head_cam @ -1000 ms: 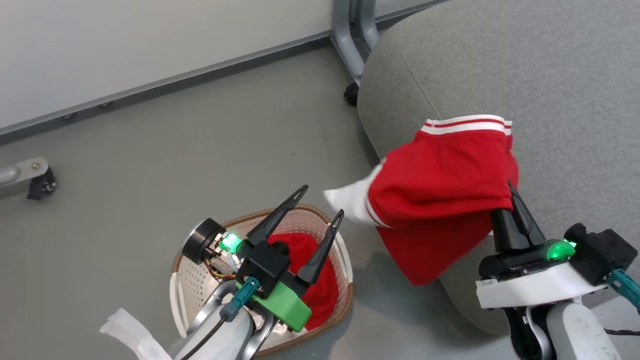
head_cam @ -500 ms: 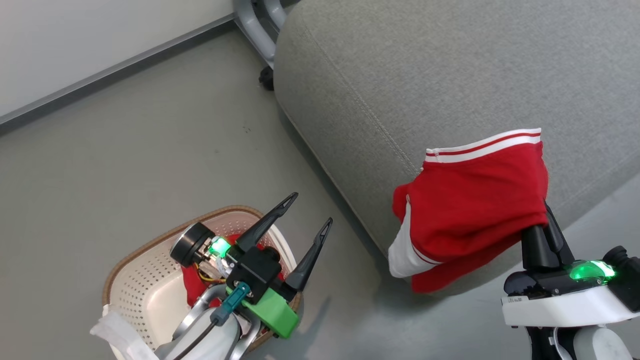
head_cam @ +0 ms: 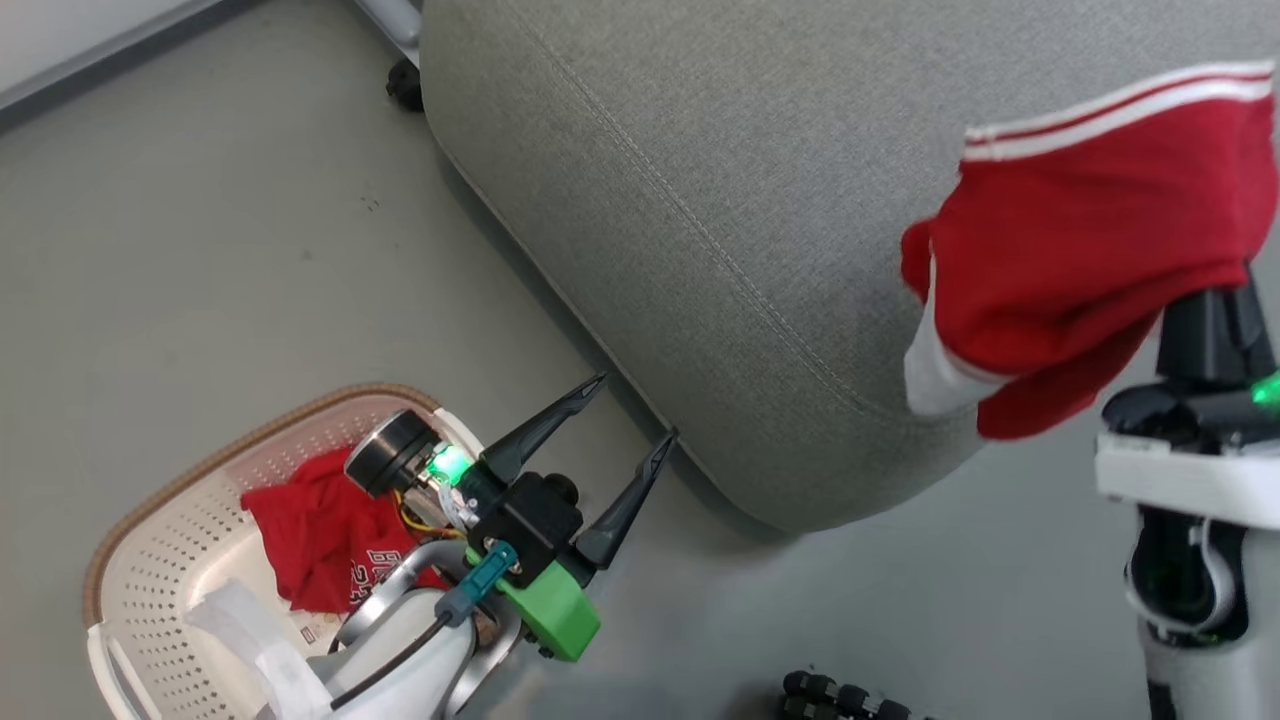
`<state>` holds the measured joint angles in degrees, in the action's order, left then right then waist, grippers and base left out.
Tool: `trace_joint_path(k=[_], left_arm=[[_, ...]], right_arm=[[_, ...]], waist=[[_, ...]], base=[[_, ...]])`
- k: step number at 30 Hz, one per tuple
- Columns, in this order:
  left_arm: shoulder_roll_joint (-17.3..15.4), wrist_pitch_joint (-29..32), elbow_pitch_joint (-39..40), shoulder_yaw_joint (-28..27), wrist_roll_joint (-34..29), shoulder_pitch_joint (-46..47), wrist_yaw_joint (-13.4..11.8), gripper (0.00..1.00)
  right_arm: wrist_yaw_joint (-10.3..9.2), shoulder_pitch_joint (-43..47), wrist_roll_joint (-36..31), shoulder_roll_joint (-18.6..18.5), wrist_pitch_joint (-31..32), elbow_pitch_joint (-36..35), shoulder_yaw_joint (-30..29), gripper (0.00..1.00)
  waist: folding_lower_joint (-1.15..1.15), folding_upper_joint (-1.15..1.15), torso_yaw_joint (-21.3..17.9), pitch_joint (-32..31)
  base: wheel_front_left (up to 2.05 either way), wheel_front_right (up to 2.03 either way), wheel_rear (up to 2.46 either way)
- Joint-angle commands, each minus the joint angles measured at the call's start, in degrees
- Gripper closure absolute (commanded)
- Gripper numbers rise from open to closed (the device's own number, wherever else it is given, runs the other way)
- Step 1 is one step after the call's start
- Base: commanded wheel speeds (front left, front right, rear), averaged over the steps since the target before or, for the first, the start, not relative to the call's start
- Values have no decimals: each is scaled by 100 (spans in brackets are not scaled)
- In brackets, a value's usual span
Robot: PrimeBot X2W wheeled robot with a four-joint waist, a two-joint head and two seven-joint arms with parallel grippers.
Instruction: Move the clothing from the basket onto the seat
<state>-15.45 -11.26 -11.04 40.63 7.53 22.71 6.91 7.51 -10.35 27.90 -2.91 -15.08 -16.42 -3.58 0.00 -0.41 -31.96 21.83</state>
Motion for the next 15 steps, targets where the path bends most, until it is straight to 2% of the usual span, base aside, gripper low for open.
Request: trace_joint_path(k=[1, 5, 9, 12, 15], left_arm=[[-106, 63, 83, 13, 12, 138, 11, 0], [-280, 274, 373, 107, -13, 331, 32, 0], [-461, 440, 684, 100, -57, 509, 29, 0], [-540, 509, 857, 54, -74, 575, -28, 0], [-613, 530, 994, 3, -118, 637, -85, 0]], right_arm=[[-4, -387, -70, -16, -13, -16, -127, 100], [-5, -1510, -69, -290, -12, 339, -688, 100], [-4, -2666, 101, -888, -13, 934, -1315, 100], [-5, -3255, 142, -1256, -11, 1334, -1661, 100], [-5, -3644, 131, -1473, -7, 1873, -1847, 100]], waist=[[0, 41, 138, 665], [0, 41, 374, 1230], [0, 41, 696, 1789], [0, 41, 905, 2101], [0, 41, 1089, 2361]], base=[[0, 0, 0], [0, 0, 0], [0, 0, 0], [0, 0, 0], [0, 0, 0]])
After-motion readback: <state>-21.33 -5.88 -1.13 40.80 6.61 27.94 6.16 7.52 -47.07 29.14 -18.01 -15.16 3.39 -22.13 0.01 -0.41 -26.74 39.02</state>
